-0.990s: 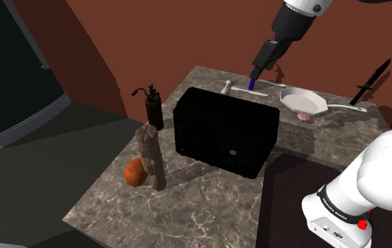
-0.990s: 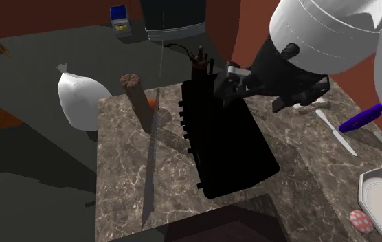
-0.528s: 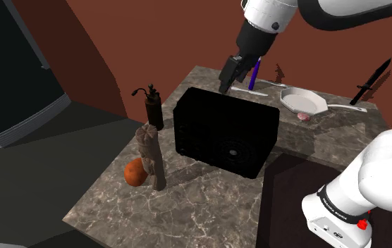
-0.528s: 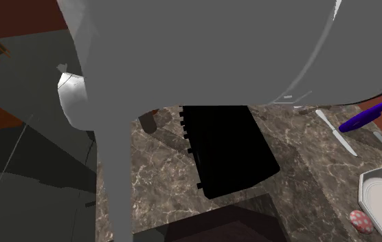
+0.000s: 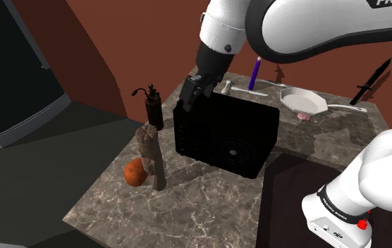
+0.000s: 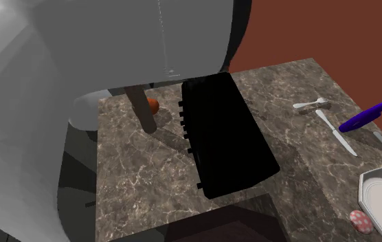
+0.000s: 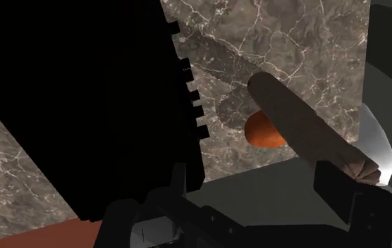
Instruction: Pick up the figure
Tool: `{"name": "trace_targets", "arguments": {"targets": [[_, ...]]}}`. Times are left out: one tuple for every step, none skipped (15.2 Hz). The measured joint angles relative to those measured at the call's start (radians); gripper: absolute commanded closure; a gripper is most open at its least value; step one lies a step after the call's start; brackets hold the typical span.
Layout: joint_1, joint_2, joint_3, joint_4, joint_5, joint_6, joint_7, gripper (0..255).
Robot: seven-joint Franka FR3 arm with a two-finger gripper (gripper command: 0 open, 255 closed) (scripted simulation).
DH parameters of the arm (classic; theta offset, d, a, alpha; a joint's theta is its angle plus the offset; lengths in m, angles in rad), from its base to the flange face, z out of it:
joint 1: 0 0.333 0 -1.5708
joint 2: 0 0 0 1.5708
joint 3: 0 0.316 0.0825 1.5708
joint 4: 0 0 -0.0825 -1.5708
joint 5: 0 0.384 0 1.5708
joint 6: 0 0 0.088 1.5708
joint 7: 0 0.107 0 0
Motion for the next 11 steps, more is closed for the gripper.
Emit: {"name": "trace_targets", "arguments": {"targets": [[-0.001,0.033,0.021,0.018,-0.011,0.017,0.019,0],[-0.001,0.059,0.039,0.030,-0.020,0.034,0.037,0],[0.000,0.096,0.067,0.049,-0.036,0.054,0.065,0],[0.001,0.121,0.086,0.071,-0.049,0.058,0.087,0],[0.002,0.150,0.106,0.095,-0.065,0.065,0.111,0],[0.001,0.191,0.128,0.125,-0.090,0.075,0.137,0],[0.002,0.226,0.146,0.148,-0.113,0.085,0.162,0],[0.005,0.267,0.169,0.177,-0.142,0.093,0.195,0],[0.008,0.300,0.182,0.196,-0.167,0.103,0.215,0],[0.014,0.341,0.199,0.227,-0.199,0.107,0.245,0],[0.020,0.380,0.211,0.259,-0.231,0.107,0.272,0]]}}
